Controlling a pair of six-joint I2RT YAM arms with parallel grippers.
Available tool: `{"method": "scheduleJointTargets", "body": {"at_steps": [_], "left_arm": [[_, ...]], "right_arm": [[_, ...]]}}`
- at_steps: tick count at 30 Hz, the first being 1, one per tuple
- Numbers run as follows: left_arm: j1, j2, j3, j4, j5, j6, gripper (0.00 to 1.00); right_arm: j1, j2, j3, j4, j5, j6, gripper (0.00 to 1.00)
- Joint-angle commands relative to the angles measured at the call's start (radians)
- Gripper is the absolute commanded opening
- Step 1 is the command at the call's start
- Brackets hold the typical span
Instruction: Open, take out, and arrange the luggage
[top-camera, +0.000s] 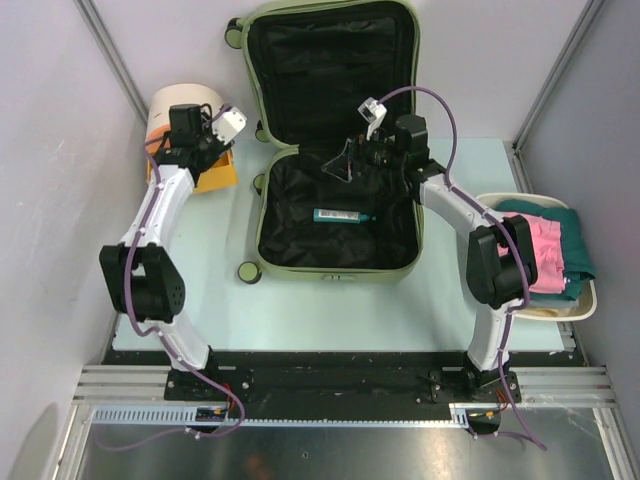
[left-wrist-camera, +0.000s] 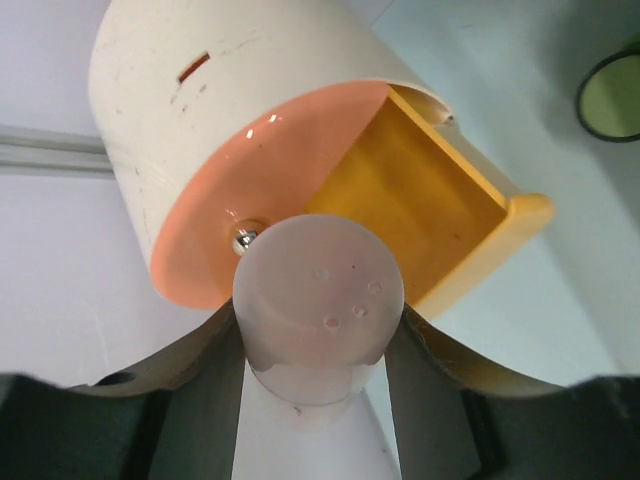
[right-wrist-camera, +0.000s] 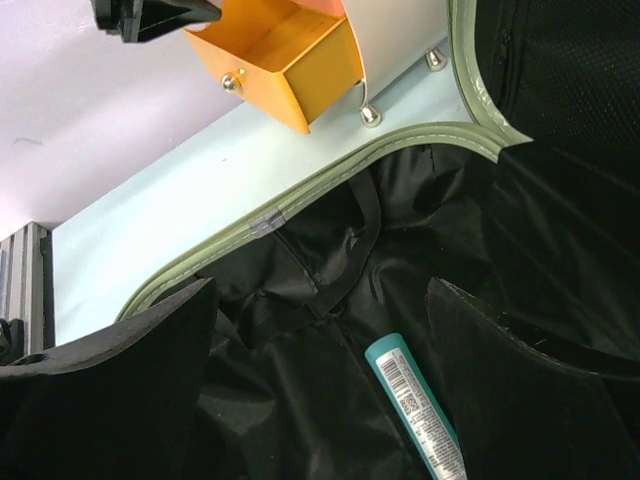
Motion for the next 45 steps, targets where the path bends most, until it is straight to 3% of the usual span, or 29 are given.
{"method": "scheduleJointTargets", "body": {"at_steps": [1, 4, 7, 10, 13, 18, 22, 25, 27, 34, 39, 45], "left_arm": [[0.013, 0.06, 0.107, 0.017, -0.096, 0.174, 0.31], [0.016, 0.115, 0.136, 0.015, -0.135, 0.207, 0.4], [0.015, 0.131, 0.139, 0.015, -0.134, 0.243, 0.64], [0.015, 0.128, 0.145, 0.014, -0.136, 0.248, 0.82], [0.016, 0.1, 0.133, 0.015, -0.126, 0.247, 0.89], [0.027, 0.022, 0.109, 0.006, -0.064, 0.164, 0.87], [0.094, -0.061, 0.055, -0.001, 0.067, 0.005, 0.77], [0.177, -0.088, 0.05, -0.015, 0.197, -0.204, 0.68], [0.219, -0.098, 0.043, -0.015, 0.27, -0.336, 0.68], [0.415, -0.021, 0.069, -0.015, 0.3, -0.762, 0.6], [0.432, 0.072, 0.148, -0.006, 0.217, -0.771, 0.45], [0.417, 0.157, 0.204, -0.006, 0.125, -0.683, 0.37]], "right_arm": [[-0.005, -0.052, -0.005, 0.004, -0.004, -0.02, 0.9], [-0.015, -0.057, -0.006, 0.008, -0.008, -0.016, 0.9], [-0.021, -0.057, -0.008, 0.01, -0.016, -0.011, 0.9], [-0.022, -0.057, -0.006, 0.01, -0.019, -0.007, 0.9], [-0.024, -0.057, -0.006, 0.01, -0.024, -0.005, 0.9], [-0.021, -0.055, -0.006, 0.017, -0.025, 0.003, 0.9], [-0.019, -0.057, -0.006, 0.016, -0.024, -0.002, 0.9], [-0.019, -0.055, -0.006, 0.013, -0.022, -0.005, 0.91], [-0.018, -0.054, -0.008, 0.013, -0.022, -0.007, 0.91], [-0.013, -0.041, -0.008, 0.02, -0.022, -0.002, 0.9], [-0.012, -0.034, 0.0, 0.02, -0.027, 0.003, 0.9], [-0.018, -0.032, 0.003, 0.008, -0.024, -0.005, 0.9]]}}
